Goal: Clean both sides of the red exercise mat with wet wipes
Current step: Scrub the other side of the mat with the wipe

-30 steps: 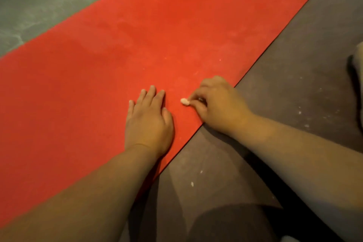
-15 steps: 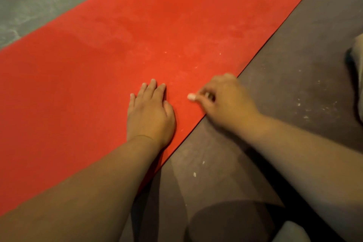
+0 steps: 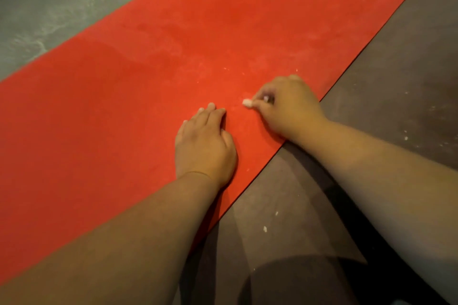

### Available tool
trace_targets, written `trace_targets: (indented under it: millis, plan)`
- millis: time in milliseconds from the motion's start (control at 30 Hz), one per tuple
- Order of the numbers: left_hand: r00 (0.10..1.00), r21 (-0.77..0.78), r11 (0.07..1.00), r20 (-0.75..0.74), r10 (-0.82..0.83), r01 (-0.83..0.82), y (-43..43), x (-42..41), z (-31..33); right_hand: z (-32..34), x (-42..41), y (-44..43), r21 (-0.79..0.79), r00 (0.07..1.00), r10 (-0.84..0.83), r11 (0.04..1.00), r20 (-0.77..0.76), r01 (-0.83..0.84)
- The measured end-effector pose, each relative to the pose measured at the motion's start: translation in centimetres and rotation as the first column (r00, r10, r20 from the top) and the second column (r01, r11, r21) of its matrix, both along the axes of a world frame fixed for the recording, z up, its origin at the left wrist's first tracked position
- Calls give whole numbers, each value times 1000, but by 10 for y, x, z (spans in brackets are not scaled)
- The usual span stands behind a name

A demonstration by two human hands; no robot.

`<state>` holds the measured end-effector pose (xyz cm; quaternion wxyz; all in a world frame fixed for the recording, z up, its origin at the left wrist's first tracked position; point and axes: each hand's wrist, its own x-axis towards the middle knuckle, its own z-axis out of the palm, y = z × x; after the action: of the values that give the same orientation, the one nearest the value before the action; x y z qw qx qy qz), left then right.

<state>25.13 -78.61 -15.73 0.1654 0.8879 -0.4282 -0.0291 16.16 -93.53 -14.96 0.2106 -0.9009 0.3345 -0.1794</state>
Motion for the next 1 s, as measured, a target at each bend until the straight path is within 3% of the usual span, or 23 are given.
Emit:
trace_targets:
  millis: [100,200,267,367,467,533,600,733,800,867,933,1000]
  plan:
    - [993,51,999,118,-14,8,-3,0,1,3,19,-35,-39,977,-203,979,-58,201]
    - [976,44,999,217,-12,2,-8,3,2,0,20,3,-30,993,-119,993,-20,118]
    - [982,-23,1000,187,1,4,-11,9,2,0,7,42,-65,995,64,996,71,-59]
    - [995,-97,995,102,-6,16,-11,13,1,10,4,37,8,982,189,982,22,-190]
    - [999,-107,994,37,-26,29,-13,15,0,12,28,-15,91,993,73,994,-96,-64]
    - [999,-107,994,-22,-33,31,-13,14,0,9,41,-32,60,993,-75,995,-87,80]
    - [998,-121,992,-53,-34,27,-12,13,0,5,46,-20,37,992,-115,992,-51,117]
    - [996,-167,986,-81,-39,25,-12,13,2,4,27,33,-7,981,195,981,-13,-195]
    - [995,-178,984,-86,-47,31,-12,14,1,9,27,25,-7,969,239,971,-57,-239]
    - [995,-180,983,-92,-47,30,-12,15,0,7,38,-10,-16,986,109,994,-126,-112]
    - [995,-176,984,-90,-45,29,-11,14,0,8,45,-44,-29,989,-74,997,-126,71]
    - [995,-177,984,-85,-47,32,-12,15,0,7,48,-51,-41,980,-157,987,-126,153]
